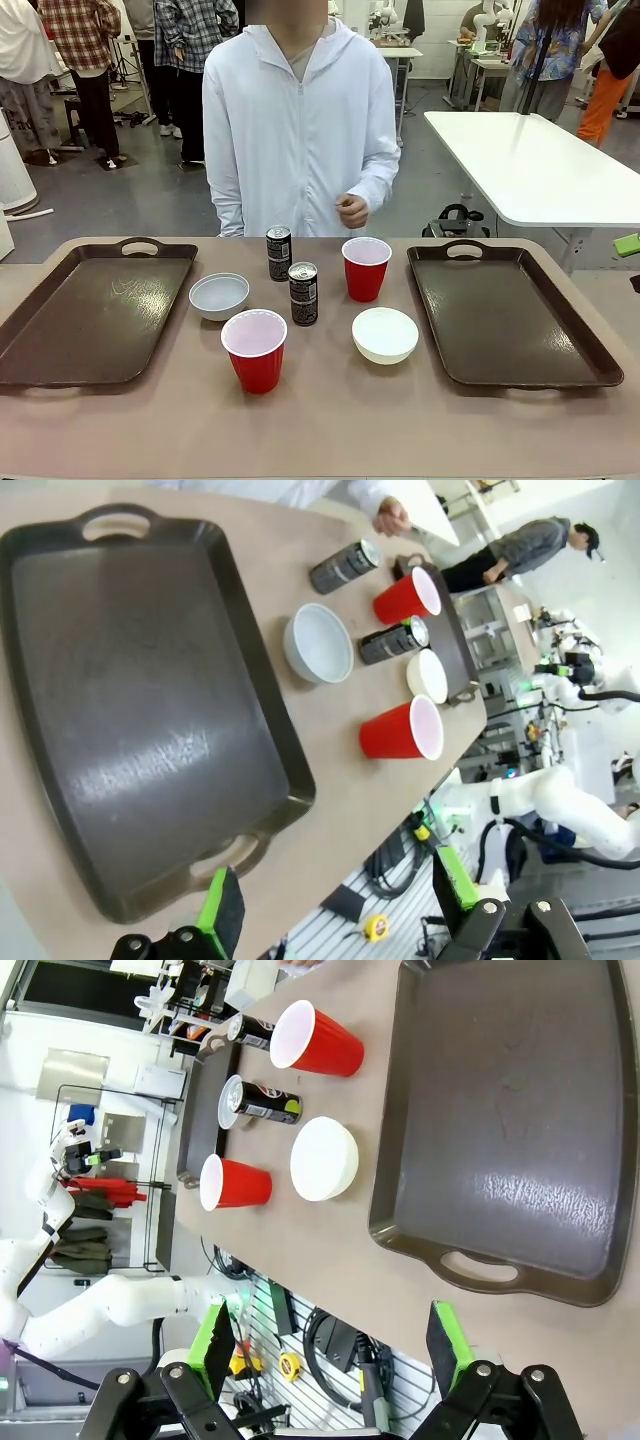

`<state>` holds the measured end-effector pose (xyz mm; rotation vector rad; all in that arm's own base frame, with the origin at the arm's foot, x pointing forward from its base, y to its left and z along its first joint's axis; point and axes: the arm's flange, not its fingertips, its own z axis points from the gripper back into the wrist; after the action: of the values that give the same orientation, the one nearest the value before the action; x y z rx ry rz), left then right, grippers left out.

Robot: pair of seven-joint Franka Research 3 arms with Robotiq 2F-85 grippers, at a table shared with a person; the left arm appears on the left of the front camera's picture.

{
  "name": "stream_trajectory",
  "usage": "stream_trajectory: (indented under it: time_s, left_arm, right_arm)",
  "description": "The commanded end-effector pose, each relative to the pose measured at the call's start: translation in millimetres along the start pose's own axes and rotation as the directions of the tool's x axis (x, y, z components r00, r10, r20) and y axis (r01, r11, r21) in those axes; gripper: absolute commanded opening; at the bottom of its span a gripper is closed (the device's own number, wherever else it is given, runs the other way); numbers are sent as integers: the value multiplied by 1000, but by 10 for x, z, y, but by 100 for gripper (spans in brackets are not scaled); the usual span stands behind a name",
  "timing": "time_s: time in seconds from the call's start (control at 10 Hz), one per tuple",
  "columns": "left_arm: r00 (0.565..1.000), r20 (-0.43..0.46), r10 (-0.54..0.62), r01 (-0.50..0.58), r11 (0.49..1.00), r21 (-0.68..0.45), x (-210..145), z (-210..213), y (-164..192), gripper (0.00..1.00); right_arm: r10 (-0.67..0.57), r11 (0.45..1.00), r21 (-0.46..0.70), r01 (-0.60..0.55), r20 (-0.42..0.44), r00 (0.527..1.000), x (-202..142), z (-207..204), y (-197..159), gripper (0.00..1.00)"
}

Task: Prepare tableware on both trays.
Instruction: Pick up a Picnic Bowl from the table and place it on a Handle tray.

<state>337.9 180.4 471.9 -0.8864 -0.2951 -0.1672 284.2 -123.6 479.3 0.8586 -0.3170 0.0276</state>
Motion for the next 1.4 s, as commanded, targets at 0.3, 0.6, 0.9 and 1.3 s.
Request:
stream_trajectory:
  time_s: [0.3,0.6,0.9,1.3]
  left_arm:
    - [1000,17,-12,13,1000,-19,11,11,7,100]
    - [1000,17,-12,13,1000,-19,11,11,7,100]
    - [1000,17,-12,13,1000,-19,11,11,7,100]
    - [998,-45,-35,39,995,91,5,-247,-149,100]
  right_arm:
    - [9,1000,24,-9,7,1000,12,-5,0,100]
    - [9,1000,24,-9,7,1000,12,-5,0,100]
    - [9,1000,24,-9,7,1000,12,-5,0,100]
    - [9,1000,24,-9,7,1000,12,-5,0,100]
